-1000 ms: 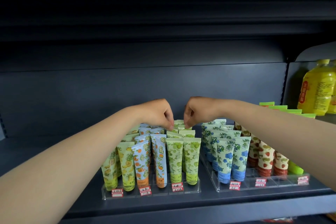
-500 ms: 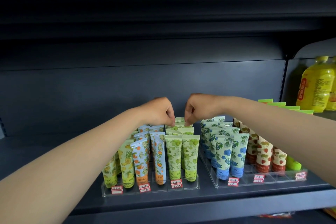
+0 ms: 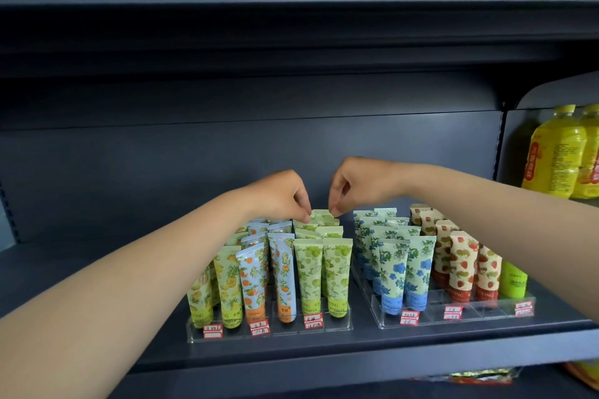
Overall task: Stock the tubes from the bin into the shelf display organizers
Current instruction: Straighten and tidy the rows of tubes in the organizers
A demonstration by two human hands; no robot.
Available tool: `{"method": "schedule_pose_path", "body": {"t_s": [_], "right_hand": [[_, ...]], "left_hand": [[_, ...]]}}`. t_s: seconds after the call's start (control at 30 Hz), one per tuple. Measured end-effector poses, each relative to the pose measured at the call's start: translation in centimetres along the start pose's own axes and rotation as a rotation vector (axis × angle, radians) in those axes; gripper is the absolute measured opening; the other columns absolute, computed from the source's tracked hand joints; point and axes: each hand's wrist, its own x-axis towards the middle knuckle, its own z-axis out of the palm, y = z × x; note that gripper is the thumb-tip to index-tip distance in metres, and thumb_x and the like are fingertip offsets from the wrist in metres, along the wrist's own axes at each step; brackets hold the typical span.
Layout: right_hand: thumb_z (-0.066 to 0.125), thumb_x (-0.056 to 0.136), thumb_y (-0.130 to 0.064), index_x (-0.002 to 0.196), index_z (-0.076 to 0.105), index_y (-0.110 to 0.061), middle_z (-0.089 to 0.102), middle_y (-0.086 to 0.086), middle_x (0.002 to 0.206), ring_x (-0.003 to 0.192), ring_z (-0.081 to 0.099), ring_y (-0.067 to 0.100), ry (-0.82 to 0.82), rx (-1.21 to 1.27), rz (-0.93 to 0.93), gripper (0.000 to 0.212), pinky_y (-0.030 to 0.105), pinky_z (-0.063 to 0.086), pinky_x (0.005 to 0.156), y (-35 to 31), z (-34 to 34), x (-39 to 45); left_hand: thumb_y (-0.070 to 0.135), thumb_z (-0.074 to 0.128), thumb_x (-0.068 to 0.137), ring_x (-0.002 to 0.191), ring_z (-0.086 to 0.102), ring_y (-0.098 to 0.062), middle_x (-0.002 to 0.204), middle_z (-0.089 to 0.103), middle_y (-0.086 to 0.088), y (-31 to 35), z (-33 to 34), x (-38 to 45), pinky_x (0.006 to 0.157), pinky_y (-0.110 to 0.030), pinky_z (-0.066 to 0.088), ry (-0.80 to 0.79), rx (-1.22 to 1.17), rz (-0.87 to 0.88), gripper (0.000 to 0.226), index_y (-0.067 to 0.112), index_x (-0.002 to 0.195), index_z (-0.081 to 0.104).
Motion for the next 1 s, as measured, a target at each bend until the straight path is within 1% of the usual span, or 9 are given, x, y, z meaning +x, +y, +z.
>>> {"method": "schedule_pose_path", "body": {"t_s": [0.2, 0.27, 0.33, 0.43, 0.57, 0.7, 0.77, 0.87, 1.0], "right_hand": [[0.071, 0.081, -0.026, 0.076, 0.071, -0.03, 0.067, -0.02, 0.08, 0.065, 0.056, -0.016, -0.035, 0.001, 0.009, 0.007, 0.0, 0.037, 0.057, -0.5, 0.3, -0.8], [0.071, 0.081, -0.028, 0.076, 0.071, -0.03, 0.066, -0.022, 0.079, 0.066, 0.056, -0.016, -0.06, -0.014, 0.02, 0.006, 0.002, 0.037, 0.058, -0.6, 0.6, -1.0], [0.071, 0.081, -0.028, 0.076, 0.071, -0.031, 0.066, -0.022, 0.08, 0.069, 0.056, -0.012, -0.076, -0.03, 0.031, 0.006, 0.005, 0.036, 0.061, -0.6, 0.9, -1.0], [0.07, 0.082, -0.026, 0.077, 0.071, -0.029, 0.065, -0.021, 0.079, 0.072, 0.057, -0.008, -0.085, -0.039, 0.046, 0.006, 0.008, 0.037, 0.063, -0.6, 1.4, -1.0], [0.07, 0.082, -0.026, 0.077, 0.07, -0.027, 0.065, -0.018, 0.081, 0.073, 0.056, -0.004, -0.072, -0.05, 0.06, 0.005, 0.012, 0.04, 0.064, -0.6, 1.6, -1.2], [0.071, 0.082, -0.027, 0.079, 0.071, -0.024, 0.067, -0.015, 0.083, 0.073, 0.057, -0.003, -0.064, -0.051, 0.063, 0.004, 0.012, 0.042, 0.065, -0.5, 1.5, -1.2], [0.071, 0.082, -0.026, 0.079, 0.071, -0.024, 0.067, -0.015, 0.083, 0.074, 0.057, -0.003, -0.065, -0.048, 0.063, 0.004, 0.013, 0.042, 0.066, -0.4, 1.6, -1.2], [0.071, 0.082, -0.026, 0.079, 0.071, -0.025, 0.067, -0.017, 0.081, 0.075, 0.058, -0.003, -0.064, -0.033, 0.062, 0.003, 0.014, 0.044, 0.069, -0.4, 1.7, -1.1], [0.069, 0.084, -0.024, 0.079, 0.072, -0.026, 0.067, -0.019, 0.083, 0.074, 0.058, -0.009, -0.065, -0.026, 0.055, 0.006, 0.007, 0.04, 0.066, -0.7, 1.3, -1.3]], "left_hand": [[0.023, 0.072, 0.08, 0.07, 0.057, 0.001, 0.081, 0.066, 0.014, 0.3, -0.5, -0.9, 0.061, -0.016, 0.039, -0.015, -0.031, 0.006, 0.007, 0.02, 0.085, 0.076], [0.025, 0.073, 0.079, 0.073, 0.059, 0.0, 0.08, 0.066, 0.017, 0.4, -0.6, -1.3, 0.066, -0.017, 0.042, -0.042, -0.054, 0.013, 0.002, 0.025, 0.078, 0.075], [0.027, 0.074, 0.078, 0.075, 0.06, 0.002, 0.08, 0.066, 0.018, 0.5, -0.5, -1.6, 0.069, -0.017, 0.044, -0.073, -0.065, 0.022, 0.005, 0.029, 0.073, 0.074], [0.025, 0.073, 0.079, 0.064, 0.055, 0.012, 0.077, 0.064, 0.018, 0.7, 0.0, -1.8, 0.058, -0.007, 0.038, -0.105, -0.036, 0.029, 0.008, 0.028, 0.072, 0.073], [0.021, 0.072, 0.08, 0.064, 0.054, 0.002, 0.08, 0.065, 0.012, 0.9, 0.4, -1.6, 0.058, -0.014, 0.038, -0.08, 0.012, 0.036, 0.012, 0.026, 0.07, 0.071], [0.02, 0.071, 0.081, 0.059, 0.052, 0.009, 0.075, 0.063, 0.014, 0.9, 0.7, -1.5, 0.052, -0.007, 0.034, -0.054, 0.003, 0.035, 0.011, 0.024, 0.071, 0.073], [0.021, 0.071, 0.081, 0.061, 0.053, 0.006, 0.074, 0.062, 0.015, 0.8, 0.7, -1.5, 0.054, -0.01, 0.035, -0.049, -0.002, 0.026, 0.007, 0.021, 0.074, 0.074], [0.021, 0.072, 0.08, 0.058, 0.053, 0.011, 0.072, 0.062, 0.018, 0.7, 0.6, -1.6, 0.054, -0.011, 0.035, -0.058, -0.007, 0.018, 0.007, 0.022, 0.074, 0.074], [0.024, 0.072, 0.08, 0.061, 0.054, 0.007, 0.072, 0.062, 0.018, 0.9, 0.3, -1.9, 0.056, -0.012, 0.036, -0.058, -0.022, 0.014, 0.004, 0.022, 0.078, 0.075]]}}
